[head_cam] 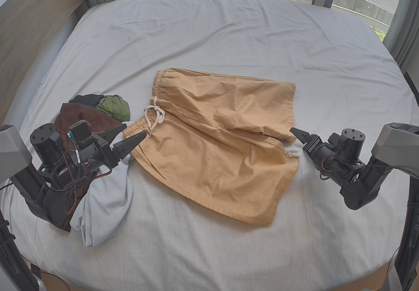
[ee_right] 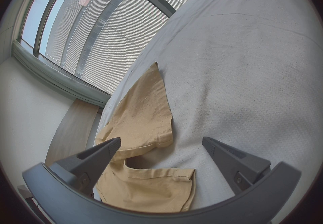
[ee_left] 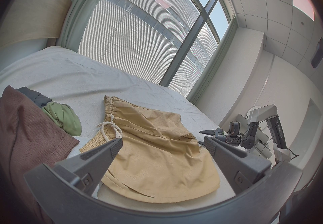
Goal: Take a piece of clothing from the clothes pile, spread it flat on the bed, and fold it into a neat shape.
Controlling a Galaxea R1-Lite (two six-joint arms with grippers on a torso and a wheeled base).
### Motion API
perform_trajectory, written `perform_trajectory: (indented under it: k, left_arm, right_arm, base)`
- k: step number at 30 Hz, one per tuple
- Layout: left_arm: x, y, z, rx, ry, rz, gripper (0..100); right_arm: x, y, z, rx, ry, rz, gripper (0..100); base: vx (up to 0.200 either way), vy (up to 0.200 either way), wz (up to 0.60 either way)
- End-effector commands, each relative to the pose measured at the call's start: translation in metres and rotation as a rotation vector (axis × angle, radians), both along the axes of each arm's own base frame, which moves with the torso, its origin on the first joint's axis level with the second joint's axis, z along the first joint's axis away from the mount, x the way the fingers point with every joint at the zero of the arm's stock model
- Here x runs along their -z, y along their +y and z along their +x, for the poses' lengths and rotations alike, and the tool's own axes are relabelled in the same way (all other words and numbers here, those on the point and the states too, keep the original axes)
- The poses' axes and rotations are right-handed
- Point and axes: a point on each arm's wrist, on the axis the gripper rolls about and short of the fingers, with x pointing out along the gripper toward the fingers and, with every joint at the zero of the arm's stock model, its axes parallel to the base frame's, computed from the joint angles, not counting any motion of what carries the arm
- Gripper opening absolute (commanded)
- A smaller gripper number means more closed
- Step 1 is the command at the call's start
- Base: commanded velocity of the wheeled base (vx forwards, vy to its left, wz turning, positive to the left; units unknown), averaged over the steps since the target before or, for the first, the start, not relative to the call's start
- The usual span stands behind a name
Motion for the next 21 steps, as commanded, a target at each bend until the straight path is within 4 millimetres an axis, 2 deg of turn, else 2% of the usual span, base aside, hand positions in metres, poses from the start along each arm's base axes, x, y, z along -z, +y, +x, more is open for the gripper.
perform_trajectory:
  k: [1,7,13,18,21]
  left_arm:
    - [0.001,0.000,0.000,0.001,0.006,0.000,100]
    - [0.013,0.011,0.003,-0.032,0.076,-0.028,100]
    - [0.027,0.030,0.007,-0.092,0.163,-0.075,100]
    - [0.039,0.032,0.016,-0.114,0.190,-0.077,100]
    - [0.048,0.035,0.030,-0.174,0.192,-0.086,100]
  right_arm:
    - [-0.003,-0.006,-0.001,0.013,-0.005,0.001,100]
    - [-0.011,-0.001,-0.027,-0.015,0.021,-0.005,100]
    - [-0.020,0.025,-0.056,-0.113,0.017,-0.028,100]
    - [-0.020,0.040,-0.064,-0.159,0.018,-0.039,100]
    - [-0.021,0.045,-0.066,-0.176,0.011,-0.040,100]
  base:
    - [0.000,0.000,0.00]
    - [0.000,0.000,0.00]
    - [0.000,0.000,0.00]
    - [0.000,0.000,0.00]
    - [0.000,0.000,0.00]
